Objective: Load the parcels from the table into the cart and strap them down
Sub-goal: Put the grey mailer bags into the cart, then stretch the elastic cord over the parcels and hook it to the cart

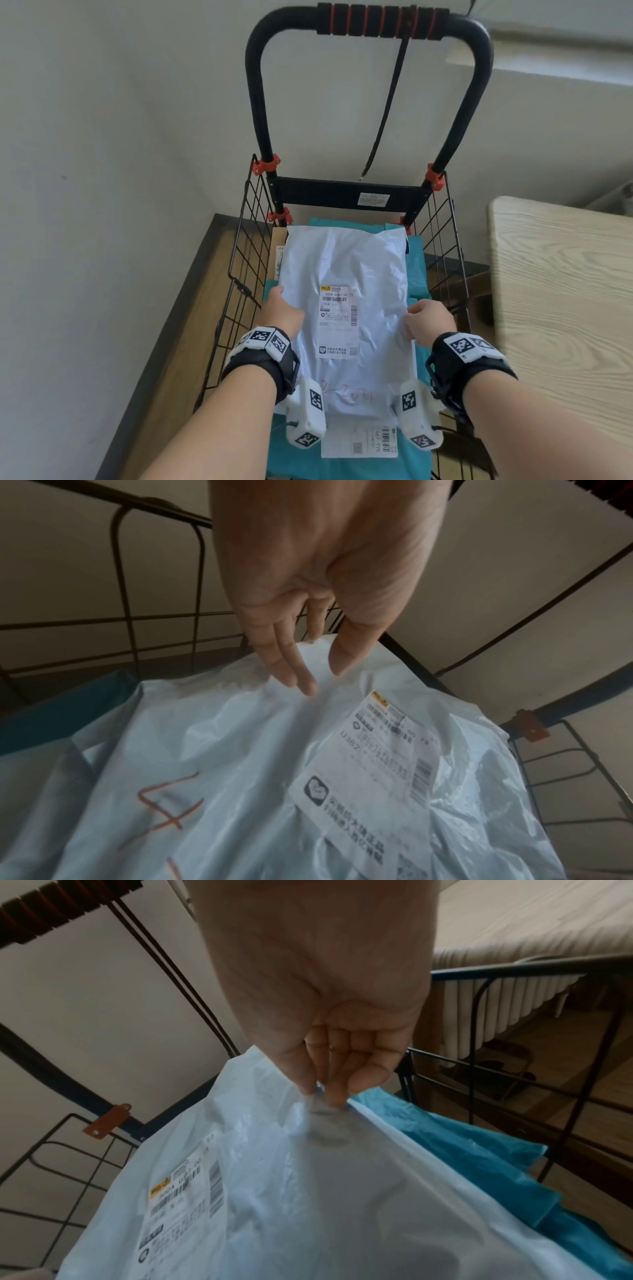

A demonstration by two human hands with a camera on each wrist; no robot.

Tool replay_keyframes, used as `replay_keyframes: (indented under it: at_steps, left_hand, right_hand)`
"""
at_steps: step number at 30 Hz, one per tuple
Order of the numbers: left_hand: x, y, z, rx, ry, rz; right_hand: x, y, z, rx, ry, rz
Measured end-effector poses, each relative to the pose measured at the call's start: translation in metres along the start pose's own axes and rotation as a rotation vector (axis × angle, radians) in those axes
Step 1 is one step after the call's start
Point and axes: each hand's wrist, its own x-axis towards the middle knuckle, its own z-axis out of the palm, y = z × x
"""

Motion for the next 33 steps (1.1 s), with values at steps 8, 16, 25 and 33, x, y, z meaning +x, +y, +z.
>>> replay_keyframes:
  at_steps: [8, 16, 25, 33]
  left_hand:
    - [-0.004, 0.021, -0.002, 0.041, -0.001, 0.05]
    - [-0.017, 0.057, -0.008, 0.053, -0.022, 0.12]
    - [-0.023, 0.163, -0.044, 0.143, 0.045, 0.353]
    - [-0.015, 0.314, -0.091, 0.174, 0.199, 0.68]
  right_hand:
    - [-0.003, 0.001, -0.017, 0.069, 0.054, -0.002]
    - [-0.008, -0.01, -0.045, 0.144, 0.082, -0.033]
    - [-0.008, -0.084, -0.118, 0.176, 0.179, -0.216]
    - [0.005, -0.21, -0.213, 0.241, 0.282, -0.445]
